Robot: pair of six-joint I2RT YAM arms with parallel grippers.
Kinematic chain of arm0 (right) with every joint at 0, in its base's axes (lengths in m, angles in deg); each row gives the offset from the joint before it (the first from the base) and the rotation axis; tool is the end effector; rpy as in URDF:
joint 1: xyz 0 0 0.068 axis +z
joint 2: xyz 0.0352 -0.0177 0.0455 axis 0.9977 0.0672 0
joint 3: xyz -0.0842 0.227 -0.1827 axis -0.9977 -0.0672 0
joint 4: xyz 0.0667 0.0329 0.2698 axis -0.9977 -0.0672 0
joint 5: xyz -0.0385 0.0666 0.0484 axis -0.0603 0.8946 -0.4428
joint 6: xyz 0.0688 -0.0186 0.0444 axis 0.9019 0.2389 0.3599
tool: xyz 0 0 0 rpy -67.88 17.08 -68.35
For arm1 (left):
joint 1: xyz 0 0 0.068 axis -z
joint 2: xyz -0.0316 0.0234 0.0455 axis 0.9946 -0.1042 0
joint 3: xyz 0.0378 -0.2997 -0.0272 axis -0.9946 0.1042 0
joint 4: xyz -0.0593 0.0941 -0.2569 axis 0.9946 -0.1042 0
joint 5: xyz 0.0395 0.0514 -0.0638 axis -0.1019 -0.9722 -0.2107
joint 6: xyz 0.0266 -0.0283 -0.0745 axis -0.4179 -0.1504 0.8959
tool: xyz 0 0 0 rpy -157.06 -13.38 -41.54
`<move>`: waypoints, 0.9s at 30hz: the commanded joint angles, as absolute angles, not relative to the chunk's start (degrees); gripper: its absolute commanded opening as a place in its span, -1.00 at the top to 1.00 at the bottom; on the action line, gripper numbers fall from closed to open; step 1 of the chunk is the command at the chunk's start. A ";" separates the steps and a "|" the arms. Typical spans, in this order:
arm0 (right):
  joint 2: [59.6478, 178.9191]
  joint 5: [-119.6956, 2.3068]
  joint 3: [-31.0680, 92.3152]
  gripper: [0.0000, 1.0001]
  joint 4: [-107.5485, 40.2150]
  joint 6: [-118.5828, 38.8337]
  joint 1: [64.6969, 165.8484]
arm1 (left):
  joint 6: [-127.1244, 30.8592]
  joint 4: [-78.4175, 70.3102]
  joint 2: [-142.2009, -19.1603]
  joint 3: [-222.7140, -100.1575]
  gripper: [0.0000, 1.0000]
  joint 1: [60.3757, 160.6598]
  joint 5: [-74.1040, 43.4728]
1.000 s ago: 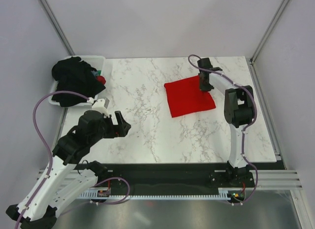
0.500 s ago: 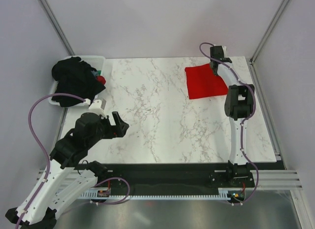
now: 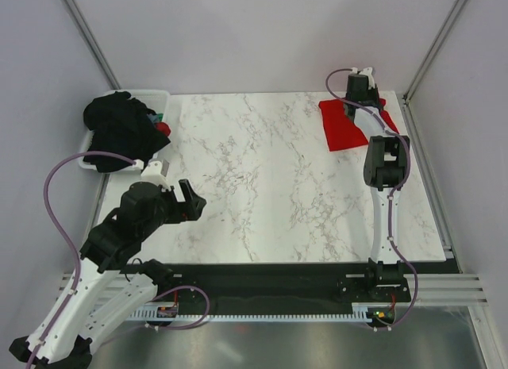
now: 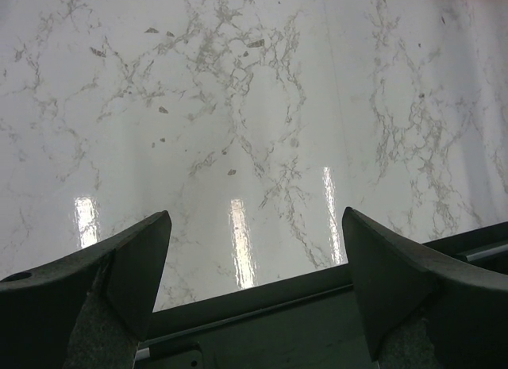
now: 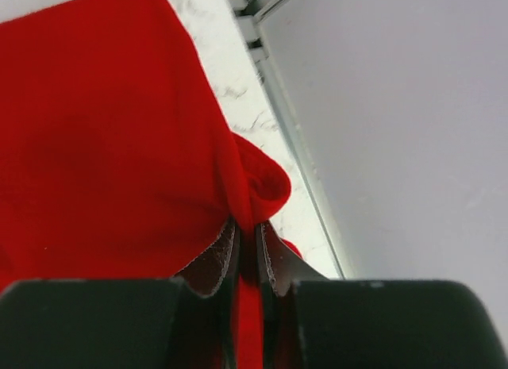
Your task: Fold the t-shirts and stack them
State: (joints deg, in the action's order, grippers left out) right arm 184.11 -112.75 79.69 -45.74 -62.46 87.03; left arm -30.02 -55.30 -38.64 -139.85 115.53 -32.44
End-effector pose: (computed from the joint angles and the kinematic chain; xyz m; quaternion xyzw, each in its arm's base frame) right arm 0.6373 -0.0435 0.1699 0.0659 0.8293 -0.4008 0.3837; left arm 0.1191 -0.0598 0.3341 -0.0237 0.8722 -0.1882 0.4509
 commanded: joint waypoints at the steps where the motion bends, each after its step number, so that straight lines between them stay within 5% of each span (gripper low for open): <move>1: 183.92 -120.29 80.76 1.00 -33.52 -67.08 86.41 | -30.88 -53.35 -37.80 -139.63 -0.91 114.78 -33.33; 11: 187.52 -120.13 82.52 0.89 -19.29 -69.45 84.13 | -31.23 -53.00 -36.57 -139.54 -0.91 113.11 -32.80; 15: 188.50 -124.22 81.91 -0.92 -14.36 -71.30 84.21 | -31.15 -53.09 -36.04 -139.54 -0.91 112.58 -32.81; 27: 177.96 -134.53 79.02 -0.96 -16.28 -63.92 89.21 | -31.50 -52.48 -34.81 -139.19 -0.91 108.89 -31.75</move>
State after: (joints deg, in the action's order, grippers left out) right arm 186.60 -129.78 79.83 -17.63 -66.90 85.52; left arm -30.02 -55.22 -35.45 -139.48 109.89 -32.02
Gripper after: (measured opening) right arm 0.982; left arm 0.954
